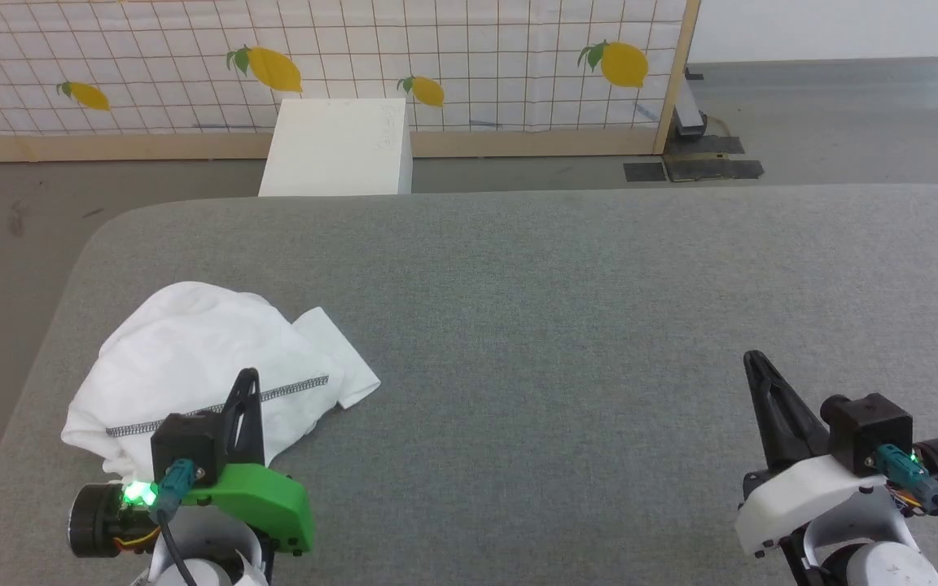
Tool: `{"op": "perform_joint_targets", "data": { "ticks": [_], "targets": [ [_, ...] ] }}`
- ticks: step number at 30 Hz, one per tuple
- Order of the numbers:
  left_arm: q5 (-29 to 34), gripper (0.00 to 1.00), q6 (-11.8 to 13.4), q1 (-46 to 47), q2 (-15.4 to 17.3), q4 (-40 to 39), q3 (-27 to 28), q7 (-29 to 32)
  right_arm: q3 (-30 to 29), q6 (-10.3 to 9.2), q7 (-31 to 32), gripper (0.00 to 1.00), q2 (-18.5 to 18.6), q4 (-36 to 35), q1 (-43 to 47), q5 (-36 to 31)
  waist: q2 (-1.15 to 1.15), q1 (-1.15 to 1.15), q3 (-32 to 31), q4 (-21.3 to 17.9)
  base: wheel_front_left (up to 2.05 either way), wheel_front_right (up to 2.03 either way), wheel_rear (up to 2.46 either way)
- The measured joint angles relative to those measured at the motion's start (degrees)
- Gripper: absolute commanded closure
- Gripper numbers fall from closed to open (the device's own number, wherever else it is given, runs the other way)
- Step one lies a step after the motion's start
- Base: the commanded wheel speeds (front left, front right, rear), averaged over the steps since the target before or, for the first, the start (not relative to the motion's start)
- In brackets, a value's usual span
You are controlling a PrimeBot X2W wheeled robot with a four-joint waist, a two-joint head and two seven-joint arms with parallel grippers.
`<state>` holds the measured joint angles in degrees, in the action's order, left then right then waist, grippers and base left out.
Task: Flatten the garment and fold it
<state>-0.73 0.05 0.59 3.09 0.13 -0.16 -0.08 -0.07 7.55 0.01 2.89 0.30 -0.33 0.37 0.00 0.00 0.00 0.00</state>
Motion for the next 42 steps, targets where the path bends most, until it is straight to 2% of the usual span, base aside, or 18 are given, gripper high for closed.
{"op": "perform_joint_targets", "data": {
  "ticks": [6,7,28,42],
  "targets": [
    [0.0,1.00,0.0,0.0,0.0,0.0,0.0,0.0,0.0,0.00,0.0,1.00,0.0,0.0,0.0,0.0,0.00,0.00,0.0,0.0,0.00,0.00,0.00],
    [0.0,0.00,0.0,0.0,0.0,0.0,0.0,0.0,0.0,0.00,0.0,0.00,0.0,0.0,0.0,0.0,0.00,0.00,0.0,0.0,0.00,0.00,0.00],
    [-1.3,0.00,0.6,0.0,0.0,0.4,-0.8,-1.5,-0.5,0.00,-1.5,0.00,0.0,1.4,0.0,1.7,0.00,0.00,0.1,0.6,0.00,0.00,0.00],
    [-2.3,0.00,2.0,-0.7,0.0,0.6,-0.9,-3.1,-0.5,0.00,-3.1,0.00,0.0,2.6,0.4,3.4,0.00,0.00,-0.1,4.3,0.00,0.00,0.00]
  ]
}}
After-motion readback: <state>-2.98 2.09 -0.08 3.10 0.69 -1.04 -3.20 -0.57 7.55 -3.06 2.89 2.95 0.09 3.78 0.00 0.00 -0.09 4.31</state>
